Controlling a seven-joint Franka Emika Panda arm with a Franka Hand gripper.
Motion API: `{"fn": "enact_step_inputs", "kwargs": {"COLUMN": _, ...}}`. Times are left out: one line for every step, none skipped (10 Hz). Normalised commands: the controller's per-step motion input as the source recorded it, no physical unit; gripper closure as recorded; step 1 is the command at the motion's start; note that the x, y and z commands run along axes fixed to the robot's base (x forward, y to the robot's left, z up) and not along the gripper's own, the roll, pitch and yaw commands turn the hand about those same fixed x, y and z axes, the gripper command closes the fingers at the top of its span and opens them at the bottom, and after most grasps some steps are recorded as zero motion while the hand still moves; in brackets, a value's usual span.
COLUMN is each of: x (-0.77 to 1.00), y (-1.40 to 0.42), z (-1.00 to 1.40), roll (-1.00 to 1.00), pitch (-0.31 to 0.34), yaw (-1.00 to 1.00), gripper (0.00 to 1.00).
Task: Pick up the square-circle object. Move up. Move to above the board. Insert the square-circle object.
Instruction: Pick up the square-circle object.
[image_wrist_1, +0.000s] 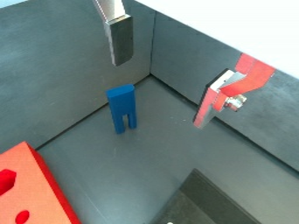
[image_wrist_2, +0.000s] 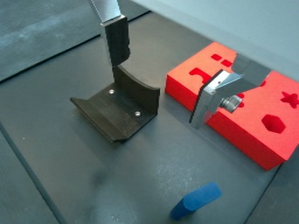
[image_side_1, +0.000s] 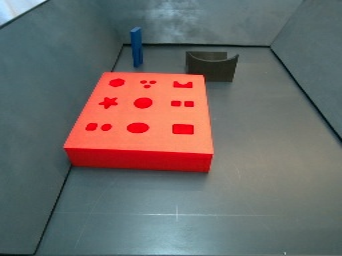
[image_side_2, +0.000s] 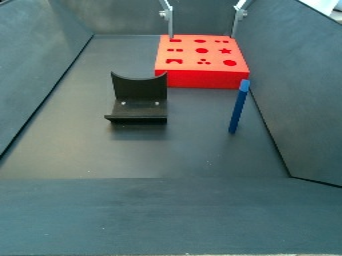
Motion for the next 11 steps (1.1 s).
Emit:
{"fn": "enact_step_inputs", "kwargs": {"x": -0.70, "y": 0.16, "z": -0.23, "roll": 0.02, "pitch": -0.020, "yaw": -0.59, "gripper": 0.00}}
{"fn": "enact_step_inputs", "kwargs": {"x": -0.70, "y": 0.19, "z": -0.30, "roll": 0.00, "pitch": -0.034, "yaw": -0.60, "gripper": 0.00}}
{"fn": "enact_step_inputs", "kwargs": {"x": -0.71, "y": 0.19, "z": -0.31, "roll": 0.00, "pitch": -0.030, "yaw": -0.59, "gripper": 0.00}}
{"fn": "enact_step_inputs", "kwargs": {"x": -0.72, "y": 0.23, "z": -0.39, "roll": 0.00, "pitch": -0.044, "yaw": -0.58, "gripper": 0.00}}
{"fn": "enact_step_inputs", "kwargs": {"x": -0.77, "y": 0.26, "z": -0.43, "roll": -0.04, "pitch": -0.063, "yaw": -0.51, "gripper": 0.00}}
{"fn": "enact_step_inputs", "kwargs": {"x": -0.48, "y": 0.19, "z": -0.33, "roll": -0.14, "pitch": -0.134, "yaw": -0.29, "gripper": 0.00}}
{"fn": "enact_step_inputs", "kwargs": {"x": -0.27, "y": 0.06, "z": -0.40, "roll": -0.18, "pitch": -0.209, "yaw": -0.02, "gripper": 0.00}}
{"fn": "enact_step_inputs", "kwargs": {"x": -0.26, "y": 0.00, "z": -0.45, "roll": -0.04, "pitch": -0.249, "yaw": 0.00, "gripper": 0.00}}
{"fn": "enact_step_inputs", "kwargs": {"x": -0.26, "y": -0.01, "z": -0.55, "roll": 0.00, "pitch": -0.286, "yaw": 0.00, "gripper": 0.00}}
{"fn": "enact_step_inputs", "kwargs": {"x": -0.01, "y": -0.03, "z": -0.55, "roll": 0.00, "pitch": -0.263, "yaw": 0.00, "gripper": 0.00}}
{"fn": "enact_step_inputs", "kwargs": {"x": 0.07, "y": 0.00, "z": -0.54, "roll": -0.05, "pitch": -0.164, "yaw": -0.10, "gripper": 0.00}}
